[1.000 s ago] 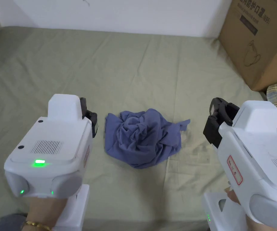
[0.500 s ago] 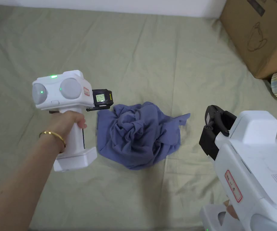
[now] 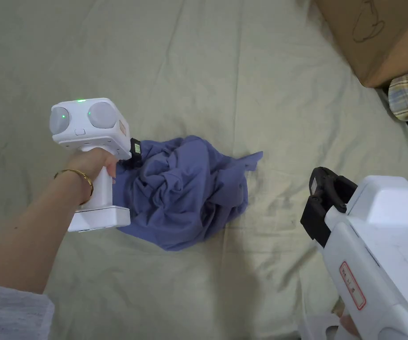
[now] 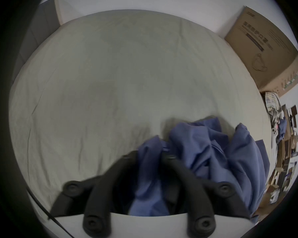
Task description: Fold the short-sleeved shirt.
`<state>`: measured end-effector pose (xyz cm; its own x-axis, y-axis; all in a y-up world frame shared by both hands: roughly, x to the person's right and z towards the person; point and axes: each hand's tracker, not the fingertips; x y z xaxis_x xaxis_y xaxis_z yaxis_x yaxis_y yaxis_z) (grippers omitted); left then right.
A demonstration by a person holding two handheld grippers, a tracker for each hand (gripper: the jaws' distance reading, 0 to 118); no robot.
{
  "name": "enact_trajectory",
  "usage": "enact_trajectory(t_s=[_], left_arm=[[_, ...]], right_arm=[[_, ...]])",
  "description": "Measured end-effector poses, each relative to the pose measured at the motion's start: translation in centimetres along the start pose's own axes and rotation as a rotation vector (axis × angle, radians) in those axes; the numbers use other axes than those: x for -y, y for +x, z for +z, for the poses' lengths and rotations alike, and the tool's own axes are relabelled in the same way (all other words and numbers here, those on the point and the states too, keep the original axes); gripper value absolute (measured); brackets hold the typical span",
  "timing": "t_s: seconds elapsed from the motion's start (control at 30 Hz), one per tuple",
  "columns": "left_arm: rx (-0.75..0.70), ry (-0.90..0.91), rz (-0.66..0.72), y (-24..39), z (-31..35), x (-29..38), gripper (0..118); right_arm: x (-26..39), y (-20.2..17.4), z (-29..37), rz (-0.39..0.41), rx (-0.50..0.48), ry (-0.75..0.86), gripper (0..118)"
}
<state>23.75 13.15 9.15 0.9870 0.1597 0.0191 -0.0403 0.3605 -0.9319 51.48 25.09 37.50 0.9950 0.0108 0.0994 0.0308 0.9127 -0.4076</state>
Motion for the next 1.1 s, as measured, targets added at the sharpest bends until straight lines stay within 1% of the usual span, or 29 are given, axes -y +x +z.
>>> enact_trajectory(t_s=[0.03, 0.1, 0.13, 0.17, 0.23, 0.27, 0.33, 0.37, 0.4, 0.43, 0.47, 0.5, 0.53, 0.57, 0.67, 0.7, 0.77, 0.83, 0.9, 0.97, 1.0, 1.03, 1.07, 1.1], left_arm=[[-0.029, 0.01, -0.039, 0.6, 0.1, 0.2, 12], [-0.059, 0.009, -0.124, 1.1, 0.6, 0.7, 9], [-0.056, 0.024, -0.128, 1.0, 1.2, 0.9, 8], [-0.045, 0.041, -0.106, 0.8, 1.9, 1.0, 7], [0.015, 0.108, -0.033, -0.4, 3.9, 1.2, 7], [0.037, 0.129, -0.009, -0.8, 4.7, 1.4, 7], [0.069, 0.178, -0.011, -1.6, 6.3, 2.0, 7], [0.067, 0.192, -0.019, -1.8, 7.0, 2.4, 7], [0.064, 0.211, -0.029, -2.0, 7.7, 2.9, 7], [0.065, 0.22, -0.031, -2.1, 8.1, 3.3, 7], [0.066, 0.225, -0.038, -2.1, 8.4, 3.5, 7], [0.068, 0.23, -0.044, -2.2, 8.6, 3.9, 7], [0.068, 0.235, -0.048, -2.3, 8.8, 4.3, 7], [0.066, 0.241, -0.051, -2.3, 8.9, 4.6, 7], [0.054, 0.254, -0.072, -2.4, 8.9, 5.4, 7], [0.046, 0.258, -0.079, -2.4, 8.9, 5.7, 7], [0.039, 0.261, -0.089, -2.5, 8.5, 6.1, 7], [0.035, 0.261, -0.103, -2.6, 8.4, 6.3, 7], [0.032, 0.26, -0.114, -2.8, 8.0, 6.4, 7], [0.036, 0.257, -0.118, -3.0, 7.9, 6.4, 7], [0.037, 0.258, -0.115, -3.1, 7.9, 6.5, 7], [0.04, 0.256, -0.112, -3.2, 7.8, 6.5, 7], [0.043, 0.254, -0.109, -3.4, 7.7, 6.4, 7], [0.045, 0.253, -0.108, -3.5, 7.7, 6.5, 7]], right_arm=[[0.1, -0.2, -0.5, 0.001, 0.003, 0.001, 0], [-0.1, -0.2, -0.6, 0.001, 0.005, 0.001, 0], [-0.3, -0.1, -0.7, 0.003, 0.002, 0.001, 0], [-0.5, -0.1, -0.9, 0.01, -0.001, 0.002, 0], [-1.3, -0.1, -1.7, 0.05, -0.014, -0.031, 0], [-1.8, 0.0, -2.2, 0.053, -0.021, -0.032, 0], [-3.0, 0.1, -4.3, 0.067, -0.046, -0.085, 1], [-3.7, 0.0, -5.6, 0.086, -0.066, -0.127, 9], [-4.4, 0.0, -7.1, 0.1, -0.083, -0.153, 28], [-4.7, 0.3, -8.9, 0.107, -0.098, -0.178, 65], [-5.3, 0.2, -11.0, 0.14, -0.101, -0.254, 89], [-5.7, 0.0, -12.9, 0.142, -0.115, -0.309, 103], [-6.0, -0.3, -14.7, 0.12, -0.12, -0.352, 113], [-6.3, -0.7, -16.4, 0.108, -0.119, -0.408, 113], [-6.3, -1.1, -21.4, 0.03, -0.088, -0.534, 113], [-6.0, -1.5, -22.7, 0.005, -0.062, -0.578, 113], [-5.0, -1.8, -25.5, -0.049, -0.015, -0.674, 111], [-3.7, -2.2, -27.3, -0.102, 0.0, -0.748, 108], [-2.4, -2.7, -28.8, -0.127, 0.012, -0.802, 107], [-1.5, -3.3, -29.1, -0.132, 0.028, -0.788, 102], [-1.2, -3.5, -29.4, -0.136, 0.038, -0.789, 95], [-0.9, -3.6, -29.6, -0.137, 0.05, -0.798, 78], [-0.8, -3.7, -29.7, -0.139, 0.055, -0.811, 59], [-0.6, -3.5, -29.5, -0.154, 0.045, -0.821, 31]])
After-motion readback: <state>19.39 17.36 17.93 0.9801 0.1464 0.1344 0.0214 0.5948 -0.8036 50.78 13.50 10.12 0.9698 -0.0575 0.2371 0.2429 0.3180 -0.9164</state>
